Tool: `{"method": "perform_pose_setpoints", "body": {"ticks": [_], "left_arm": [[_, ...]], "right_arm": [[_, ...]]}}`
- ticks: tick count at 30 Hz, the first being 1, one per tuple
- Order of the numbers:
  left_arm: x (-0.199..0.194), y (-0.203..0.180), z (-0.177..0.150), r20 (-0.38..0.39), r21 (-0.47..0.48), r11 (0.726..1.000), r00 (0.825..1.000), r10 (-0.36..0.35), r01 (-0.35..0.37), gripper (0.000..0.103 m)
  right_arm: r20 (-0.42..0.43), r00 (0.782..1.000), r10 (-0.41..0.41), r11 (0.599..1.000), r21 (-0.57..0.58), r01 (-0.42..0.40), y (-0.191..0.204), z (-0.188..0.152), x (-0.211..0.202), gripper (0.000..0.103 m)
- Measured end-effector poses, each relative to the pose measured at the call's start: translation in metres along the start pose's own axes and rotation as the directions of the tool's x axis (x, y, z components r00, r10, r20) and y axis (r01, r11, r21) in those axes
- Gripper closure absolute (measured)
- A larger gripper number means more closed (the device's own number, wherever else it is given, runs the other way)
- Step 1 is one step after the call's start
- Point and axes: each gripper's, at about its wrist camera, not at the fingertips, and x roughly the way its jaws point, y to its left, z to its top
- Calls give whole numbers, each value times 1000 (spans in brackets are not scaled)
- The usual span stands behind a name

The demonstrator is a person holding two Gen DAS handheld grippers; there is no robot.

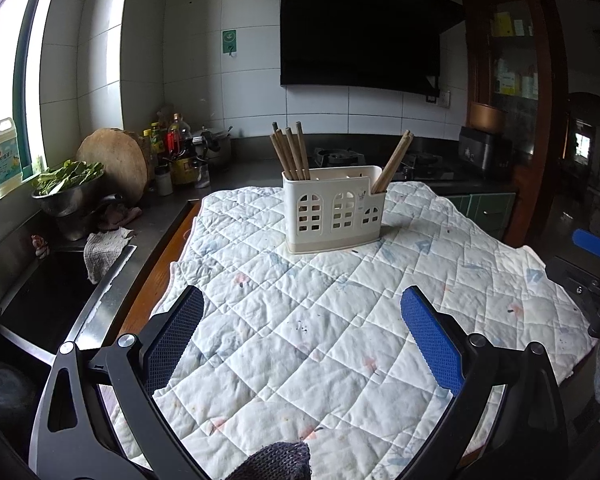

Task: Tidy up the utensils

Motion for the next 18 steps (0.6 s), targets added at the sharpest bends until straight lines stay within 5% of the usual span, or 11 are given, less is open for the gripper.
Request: {"method": "perform_pose_setpoints", "body": {"ticks": [18], "left_arm": [[-8, 20, -21, -27, -82, 994, 997, 72, -74, 5]], "right_arm": [[-57, 998, -34, 999, -5, 34, 10, -11, 10, 7]]}}
